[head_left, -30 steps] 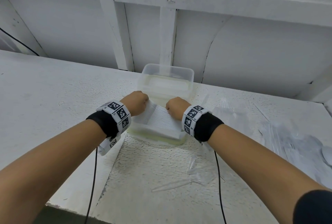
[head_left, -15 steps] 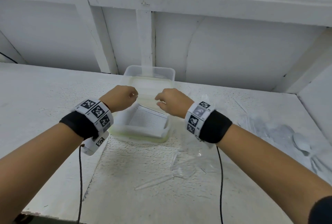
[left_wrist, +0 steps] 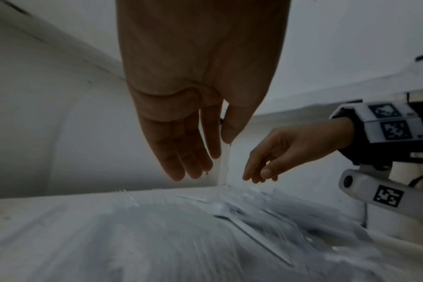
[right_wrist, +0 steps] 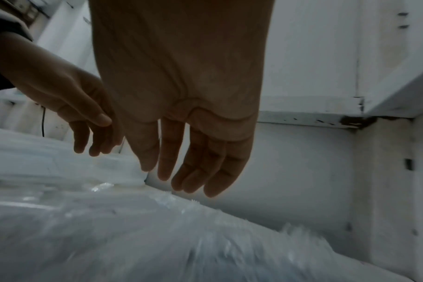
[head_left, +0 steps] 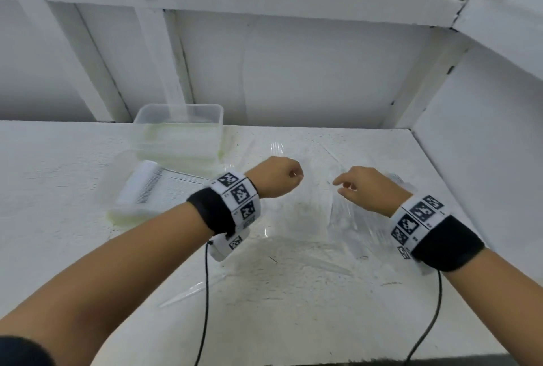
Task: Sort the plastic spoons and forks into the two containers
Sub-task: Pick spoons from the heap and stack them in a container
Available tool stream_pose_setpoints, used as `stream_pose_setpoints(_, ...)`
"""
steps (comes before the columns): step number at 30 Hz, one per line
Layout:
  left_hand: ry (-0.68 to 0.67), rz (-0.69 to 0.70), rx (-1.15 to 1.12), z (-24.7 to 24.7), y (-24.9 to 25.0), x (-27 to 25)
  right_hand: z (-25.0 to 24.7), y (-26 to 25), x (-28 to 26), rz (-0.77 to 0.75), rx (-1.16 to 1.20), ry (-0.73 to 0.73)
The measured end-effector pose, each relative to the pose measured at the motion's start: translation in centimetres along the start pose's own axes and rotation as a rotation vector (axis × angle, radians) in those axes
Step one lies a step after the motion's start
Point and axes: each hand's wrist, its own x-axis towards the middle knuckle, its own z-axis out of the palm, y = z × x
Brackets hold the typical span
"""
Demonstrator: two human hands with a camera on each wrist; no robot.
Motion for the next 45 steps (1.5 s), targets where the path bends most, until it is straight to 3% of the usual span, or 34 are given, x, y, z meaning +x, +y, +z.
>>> stream_pose_setpoints(7, -0.263, 0.101, 0.237, 6.3, 2.3, 3.1, 3.9, 1.7, -2.3, 0.031, -0.174, -0.087)
stream_pose_setpoints(11, -0.23, 0.05, 0.452, 8.1, 3.2, 4.1, 4.5, 1.8, -2.2, 0.071, -0.152, -0.044)
stream_pose_setpoints(15, -0.194, -0.025, 0.481, 8.9, 4.3, 5.1, 4.4, 2.1, -1.7, 0.117, 0.002, -0.005)
stream_pose_setpoints(25, -0.227, -0.222, 0.285, 8.4, 5.1, 5.5, 4.5, 2.8, -1.6, 0.13, 0.154, 0.059)
stream_pose_setpoints(29, -0.272, -0.27, 0.118, 6.5, 5.1, 5.2, 4.7, 3.2, -1.4, 0.123, 0.167, 0.069)
stream_pose_setpoints(33, -0.235, -0.289, 0.015, 3.9, 4.3, 4.1, 4.2, 3.1, -1.3, 0.092, 0.158, 0.017)
stream_pose_setpoints(38, -0.33, -0.359, -0.193, 0.5, 1.7, 1.4, 3.0, 3.2, -0.8, 0.1, 0.182, -0.009)
stream_pose_setpoints(45, -0.162, -0.452, -0.291, -1.6, -1.4, -1.9, -0.5, 2.6, 3.4, 0.169, 0.131, 0.052)
